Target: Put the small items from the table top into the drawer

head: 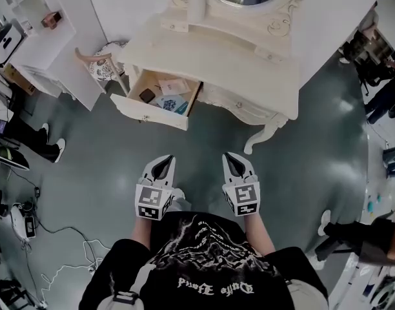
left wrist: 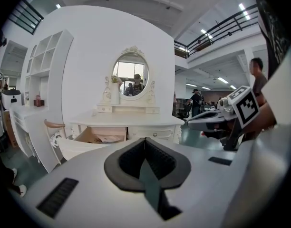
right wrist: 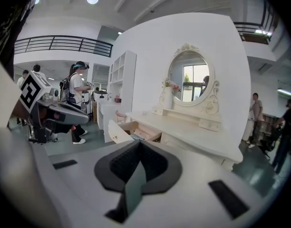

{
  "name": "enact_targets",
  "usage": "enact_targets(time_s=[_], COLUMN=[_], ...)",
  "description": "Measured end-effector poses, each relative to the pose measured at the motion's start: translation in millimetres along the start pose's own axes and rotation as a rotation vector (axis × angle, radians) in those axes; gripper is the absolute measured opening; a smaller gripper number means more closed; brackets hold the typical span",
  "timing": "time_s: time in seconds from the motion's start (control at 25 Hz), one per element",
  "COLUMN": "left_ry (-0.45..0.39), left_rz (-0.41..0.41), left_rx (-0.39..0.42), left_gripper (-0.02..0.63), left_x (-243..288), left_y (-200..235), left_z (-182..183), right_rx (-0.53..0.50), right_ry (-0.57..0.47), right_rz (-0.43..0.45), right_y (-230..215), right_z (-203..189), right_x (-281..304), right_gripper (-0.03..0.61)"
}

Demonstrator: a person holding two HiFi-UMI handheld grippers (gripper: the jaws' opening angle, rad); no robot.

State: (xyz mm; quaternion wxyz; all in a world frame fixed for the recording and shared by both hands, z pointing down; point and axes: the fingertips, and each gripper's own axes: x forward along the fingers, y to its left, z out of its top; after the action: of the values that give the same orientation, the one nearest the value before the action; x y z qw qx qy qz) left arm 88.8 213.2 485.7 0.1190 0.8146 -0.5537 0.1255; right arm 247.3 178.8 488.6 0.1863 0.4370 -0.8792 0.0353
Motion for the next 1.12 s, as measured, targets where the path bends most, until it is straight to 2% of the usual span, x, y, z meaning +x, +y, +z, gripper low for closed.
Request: enact_targets(time_s=[0.6,1.12], left_ry=[-0.008,0.009], left_rz=[-0.081,-0.045], left_rx=[0.009,-0.044], left_gripper=[0.015,0.015], left_x=[40,49], left_y=[80,100], left_z=[17,14], right_rx=[0.02,0.028], right_ry=[-0.002,0.022], right_rz=[-0.068,-0.03], right_y=[14,13], right_z=[32,32], right_x=[73,97], right_gripper=[0.011,0.011])
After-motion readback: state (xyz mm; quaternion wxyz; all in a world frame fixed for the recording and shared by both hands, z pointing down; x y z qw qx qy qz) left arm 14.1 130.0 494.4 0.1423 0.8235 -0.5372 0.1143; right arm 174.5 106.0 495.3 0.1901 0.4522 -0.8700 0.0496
